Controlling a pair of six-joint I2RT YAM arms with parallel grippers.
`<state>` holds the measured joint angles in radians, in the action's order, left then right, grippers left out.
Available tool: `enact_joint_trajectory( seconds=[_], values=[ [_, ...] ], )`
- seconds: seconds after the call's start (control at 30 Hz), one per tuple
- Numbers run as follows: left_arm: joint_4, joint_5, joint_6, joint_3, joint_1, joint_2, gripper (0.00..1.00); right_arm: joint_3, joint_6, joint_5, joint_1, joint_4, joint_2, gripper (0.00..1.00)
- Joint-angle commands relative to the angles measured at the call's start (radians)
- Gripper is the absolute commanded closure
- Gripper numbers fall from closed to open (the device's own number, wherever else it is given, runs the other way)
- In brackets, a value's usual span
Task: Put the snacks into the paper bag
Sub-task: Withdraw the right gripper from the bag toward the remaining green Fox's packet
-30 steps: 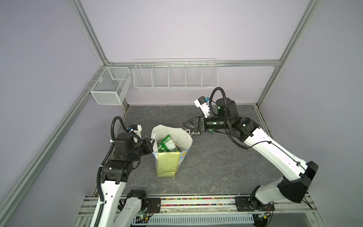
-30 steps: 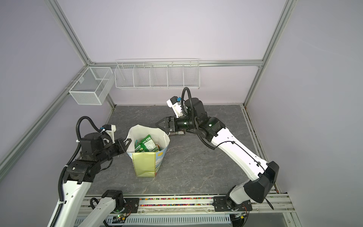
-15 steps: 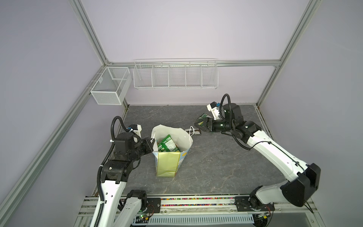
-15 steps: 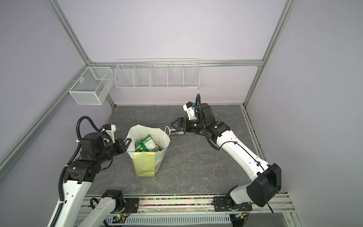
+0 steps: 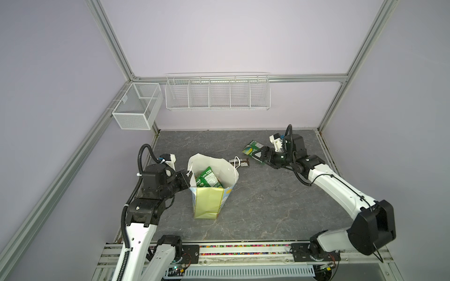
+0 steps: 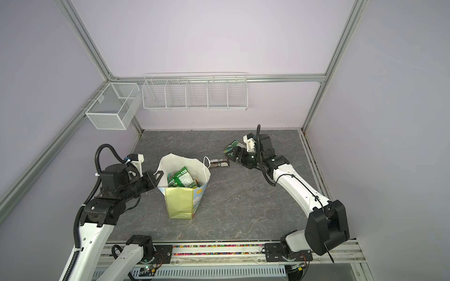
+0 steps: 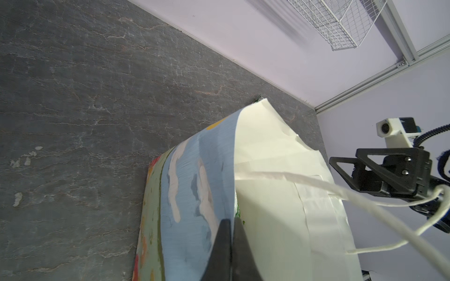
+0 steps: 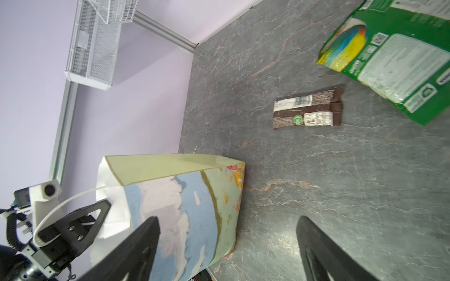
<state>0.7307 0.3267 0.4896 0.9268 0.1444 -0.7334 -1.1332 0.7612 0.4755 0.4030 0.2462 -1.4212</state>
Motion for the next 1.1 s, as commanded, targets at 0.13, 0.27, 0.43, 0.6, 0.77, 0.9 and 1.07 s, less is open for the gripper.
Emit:
enact_joint_trajectory(
  seconds=[0.13,0.27,0.43,0.6,0.77,0.9,1.07],
  values=[
    [-0.037,0.004,0.006,-0.019,-0.003,0.003,1.00,0.114,0.164,0.056,-0.079,-0.172,-0.003,0.06],
    [-0.041,0.004,0.008,-0.021,-0.003,0.002,1.00,0.176,0.252,0.081,-0.119,-0.269,-0.045,0.06],
    [-0.043,0.005,0.009,-0.027,-0.003,0.002,1.00,0.238,0.355,0.084,-0.152,-0.383,-0.124,0.05],
    [-0.041,0.000,0.005,-0.029,-0.003,0.006,1.00,0.334,0.508,0.052,-0.163,-0.545,-0.174,0.02],
    [-0.043,-0.001,0.002,-0.031,-0.004,0.002,1.00,0.377,0.578,-0.038,-0.170,-0.594,-0.183,0.01],
    [-0.047,0.001,0.004,-0.034,-0.003,-0.001,1.00,0.445,0.664,-0.126,-0.176,-0.686,-0.186,0.00],
    [-0.053,0.001,0.004,-0.035,-0.003,-0.001,1.00,0.491,0.745,-0.182,-0.177,-0.777,-0.225,0.00]
  ],
)
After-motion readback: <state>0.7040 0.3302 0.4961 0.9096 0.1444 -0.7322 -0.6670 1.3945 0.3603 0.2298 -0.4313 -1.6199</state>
